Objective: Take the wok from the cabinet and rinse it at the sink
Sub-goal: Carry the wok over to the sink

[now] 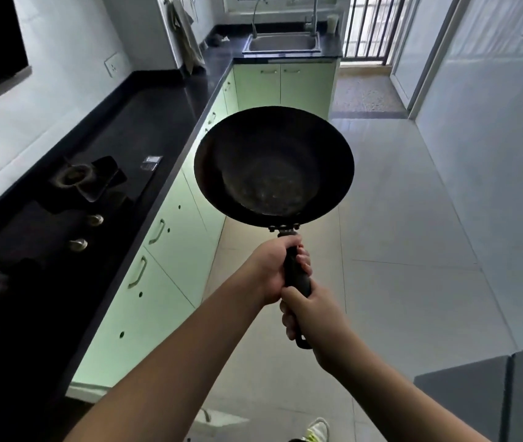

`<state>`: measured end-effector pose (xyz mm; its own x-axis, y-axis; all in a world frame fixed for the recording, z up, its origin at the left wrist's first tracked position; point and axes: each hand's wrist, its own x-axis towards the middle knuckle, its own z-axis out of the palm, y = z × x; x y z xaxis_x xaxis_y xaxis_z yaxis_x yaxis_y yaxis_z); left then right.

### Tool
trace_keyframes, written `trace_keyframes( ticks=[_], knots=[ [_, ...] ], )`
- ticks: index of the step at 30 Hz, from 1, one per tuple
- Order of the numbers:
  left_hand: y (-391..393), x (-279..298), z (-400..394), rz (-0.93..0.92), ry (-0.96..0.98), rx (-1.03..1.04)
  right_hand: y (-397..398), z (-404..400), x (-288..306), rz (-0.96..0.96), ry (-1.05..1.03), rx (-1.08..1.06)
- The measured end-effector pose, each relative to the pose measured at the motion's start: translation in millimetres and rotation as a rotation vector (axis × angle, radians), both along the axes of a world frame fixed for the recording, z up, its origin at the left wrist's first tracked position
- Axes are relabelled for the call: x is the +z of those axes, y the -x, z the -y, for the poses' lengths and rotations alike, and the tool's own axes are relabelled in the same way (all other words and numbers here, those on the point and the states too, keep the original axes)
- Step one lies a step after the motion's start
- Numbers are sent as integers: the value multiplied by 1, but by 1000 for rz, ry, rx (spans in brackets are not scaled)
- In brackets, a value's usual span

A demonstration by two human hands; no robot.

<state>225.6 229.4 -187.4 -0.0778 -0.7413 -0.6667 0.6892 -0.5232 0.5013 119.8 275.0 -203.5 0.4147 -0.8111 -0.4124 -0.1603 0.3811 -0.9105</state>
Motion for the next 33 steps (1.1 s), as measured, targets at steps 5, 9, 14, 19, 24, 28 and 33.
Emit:
trace_keyframes(
  ticks=[5,9,14,19,24,28,33],
  knots=[
    [19,-5,45,-5,-33,-19,19,41,0,1,-31,-14],
    [27,-12,78,-19,-49,-47,28,70,0,-19,-32,-19],
    [32,-24,125,-56,-54,-57,31,112,-3,-42,-65,-38],
    [21,-34,182,-79,-52,-63,19,170,-10,-63,-79,-35],
    [-11,-33,245,-64,-61,-65,-12,232,-11,-77,-76,-24],
    [-32,-29,297,-71,-76,-65,-31,285,-4,-87,-58,-30],
    [-46,-27,348,-75,-82,-91,-45,335,-2,-72,-73,-49]
  ],
)
